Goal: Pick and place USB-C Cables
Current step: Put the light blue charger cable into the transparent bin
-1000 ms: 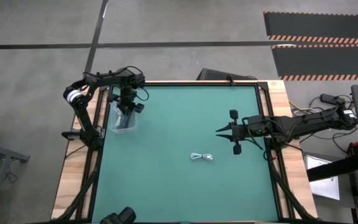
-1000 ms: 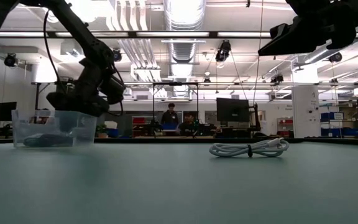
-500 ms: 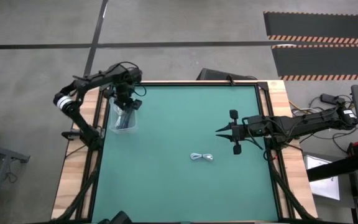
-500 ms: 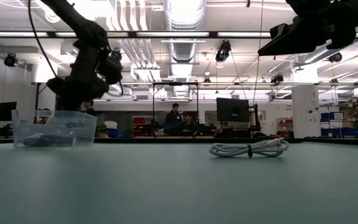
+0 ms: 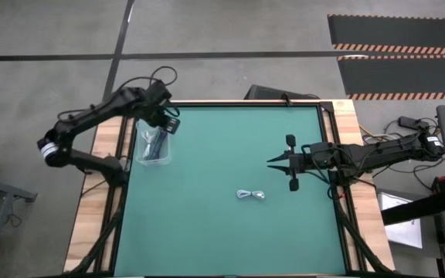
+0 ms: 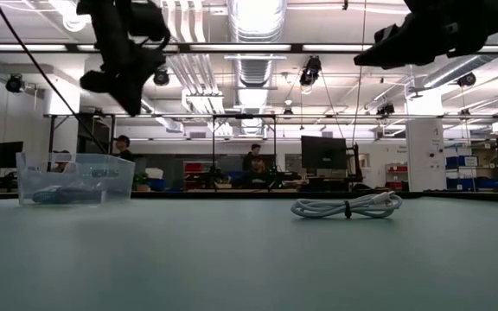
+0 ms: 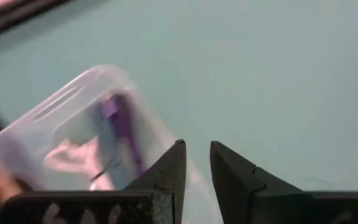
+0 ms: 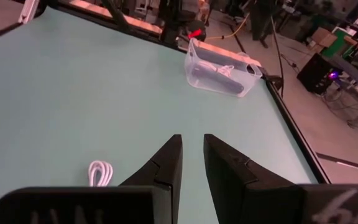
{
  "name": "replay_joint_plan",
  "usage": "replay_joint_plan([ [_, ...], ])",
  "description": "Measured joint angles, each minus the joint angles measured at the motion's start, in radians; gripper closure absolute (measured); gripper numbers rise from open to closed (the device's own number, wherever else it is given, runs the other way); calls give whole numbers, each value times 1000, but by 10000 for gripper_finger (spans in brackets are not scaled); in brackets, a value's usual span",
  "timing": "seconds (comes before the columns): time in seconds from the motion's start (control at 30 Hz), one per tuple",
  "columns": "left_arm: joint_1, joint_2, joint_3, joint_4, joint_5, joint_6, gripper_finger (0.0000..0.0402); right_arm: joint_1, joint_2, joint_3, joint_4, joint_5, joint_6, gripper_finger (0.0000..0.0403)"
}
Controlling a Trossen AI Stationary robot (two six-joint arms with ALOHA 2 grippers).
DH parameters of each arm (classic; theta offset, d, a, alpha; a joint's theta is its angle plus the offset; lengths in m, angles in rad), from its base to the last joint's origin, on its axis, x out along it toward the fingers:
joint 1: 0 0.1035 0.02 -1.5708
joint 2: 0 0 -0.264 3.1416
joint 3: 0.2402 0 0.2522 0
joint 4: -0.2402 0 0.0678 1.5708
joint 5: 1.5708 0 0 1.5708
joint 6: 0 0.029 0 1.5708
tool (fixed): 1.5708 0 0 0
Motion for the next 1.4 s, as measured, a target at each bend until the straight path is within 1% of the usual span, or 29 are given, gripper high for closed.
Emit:
replay_joint_plan([
  [0.17,-164,-65,-20,199,-10,-6,345,0,0,0,7,3,27,346],
  [0.33,-349,-78,-28,356,-82,-1,345,0,0,0,26,18,77,346],
  [0.43,-454,-73,-30,400,-141,4,345,0,0,0,38,20,138,346],
  [0.6,-619,-53,-35,419,-238,7,345,1,18,-1,39,3,274,346],
  [0.67,-682,-44,-35,439,-268,28,345,10,44,-5,39,4,327,346],
  [0.8,-796,-22,-36,512,-299,83,345,37,126,-5,53,43,419,346],
  [0.93,-886,-6,-36,572,-359,102,345,73,234,8,95,60,457,346],
  [1.1,-976,17,-37,591,-445,135,345,106,359,42,133,62,468,346],
  [1.23,-1019,38,-37,592,-469,135,345,121,453,90,134,63,468,346],
  [1.4,-1049,58,-39,594,-471,138,345,142,548,153,115,62,455,346],
])
